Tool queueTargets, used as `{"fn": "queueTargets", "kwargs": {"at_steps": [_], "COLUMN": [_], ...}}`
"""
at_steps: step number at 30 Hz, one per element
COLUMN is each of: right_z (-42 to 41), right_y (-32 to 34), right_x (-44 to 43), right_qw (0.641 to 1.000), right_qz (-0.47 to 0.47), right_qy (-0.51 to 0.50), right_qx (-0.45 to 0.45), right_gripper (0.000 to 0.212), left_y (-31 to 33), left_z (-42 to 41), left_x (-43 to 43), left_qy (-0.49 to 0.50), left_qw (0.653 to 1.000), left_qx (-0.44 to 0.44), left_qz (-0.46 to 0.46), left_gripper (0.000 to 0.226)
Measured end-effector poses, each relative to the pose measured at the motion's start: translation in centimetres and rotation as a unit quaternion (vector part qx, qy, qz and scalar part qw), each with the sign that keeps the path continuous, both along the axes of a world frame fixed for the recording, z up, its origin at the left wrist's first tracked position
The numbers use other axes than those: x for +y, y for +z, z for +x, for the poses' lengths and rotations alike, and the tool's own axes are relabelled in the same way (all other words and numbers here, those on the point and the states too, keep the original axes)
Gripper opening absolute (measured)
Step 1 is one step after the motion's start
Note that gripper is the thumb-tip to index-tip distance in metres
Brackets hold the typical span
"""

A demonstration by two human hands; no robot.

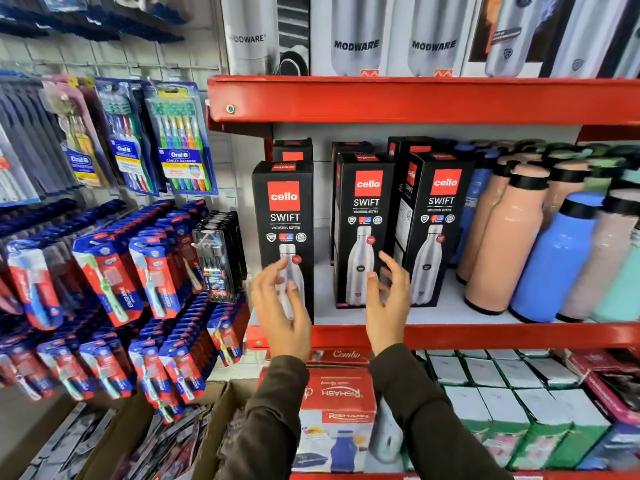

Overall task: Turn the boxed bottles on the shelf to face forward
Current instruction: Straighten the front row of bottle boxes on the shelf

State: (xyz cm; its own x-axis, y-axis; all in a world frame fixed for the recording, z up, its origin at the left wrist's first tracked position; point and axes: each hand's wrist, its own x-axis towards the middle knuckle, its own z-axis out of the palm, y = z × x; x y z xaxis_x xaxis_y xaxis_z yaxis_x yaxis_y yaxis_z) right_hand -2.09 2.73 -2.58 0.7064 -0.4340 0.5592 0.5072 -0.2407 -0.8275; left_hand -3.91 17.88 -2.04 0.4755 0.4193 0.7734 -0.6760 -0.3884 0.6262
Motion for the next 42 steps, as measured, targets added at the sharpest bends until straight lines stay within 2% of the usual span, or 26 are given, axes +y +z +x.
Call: {"fn": "queueTargets", "kwargs": {"at_steps": [4,7,11,14,18,26,37,42], "right_z": [1.0,2.1,3.3,4.3,4.9,4.1,1.1,-0.3], "right_y": [0.3,0.6,0.9,1.0,1.0,0.9,-0.5,-0.9], "right_x": [-1.8,-2.4,-2.9,-3.2,-3.3,-3.6,-4.3,-4.5], "right_qw": [0.999,0.998,0.995,0.99,0.983,0.983,0.987,0.986], "right_qz": [-0.015,-0.014,-0.025,-0.039,-0.051,-0.05,-0.04,-0.054], "right_qy": [0.023,0.044,0.05,0.059,0.057,0.061,0.081,0.084], "right_qx": [0.021,0.049,0.084,0.126,0.166,0.163,0.136,0.132], "right_gripper": [0.042,0.045,0.046,0.047,0.048,0.047,0.042,0.042], "left_y": [1.1,1.5,1.9,1.8,1.5,1.1,-0.3,-0.6], "left_z": [0.2,1.1,3.1,4.8,6.1,6.0,2.9,1.2], "left_x": [-3.8,-6.3,-8.5,-8.6,-8.3,-7.8,-7.9,-7.6], "left_qy": [-0.07,-0.12,-0.122,-0.141,-0.176,-0.142,-0.119,-0.144], "left_qw": [0.992,0.985,0.98,0.955,0.928,0.936,0.953,0.954], "left_qx": [0.011,0.043,0.154,0.256,0.321,0.319,0.272,0.256], "left_qz": [0.1,0.12,0.036,-0.044,-0.065,-0.036,-0.056,-0.057], "left_gripper": [0.039,0.044,0.05,0.051,0.046,0.043,0.041,0.043]}}
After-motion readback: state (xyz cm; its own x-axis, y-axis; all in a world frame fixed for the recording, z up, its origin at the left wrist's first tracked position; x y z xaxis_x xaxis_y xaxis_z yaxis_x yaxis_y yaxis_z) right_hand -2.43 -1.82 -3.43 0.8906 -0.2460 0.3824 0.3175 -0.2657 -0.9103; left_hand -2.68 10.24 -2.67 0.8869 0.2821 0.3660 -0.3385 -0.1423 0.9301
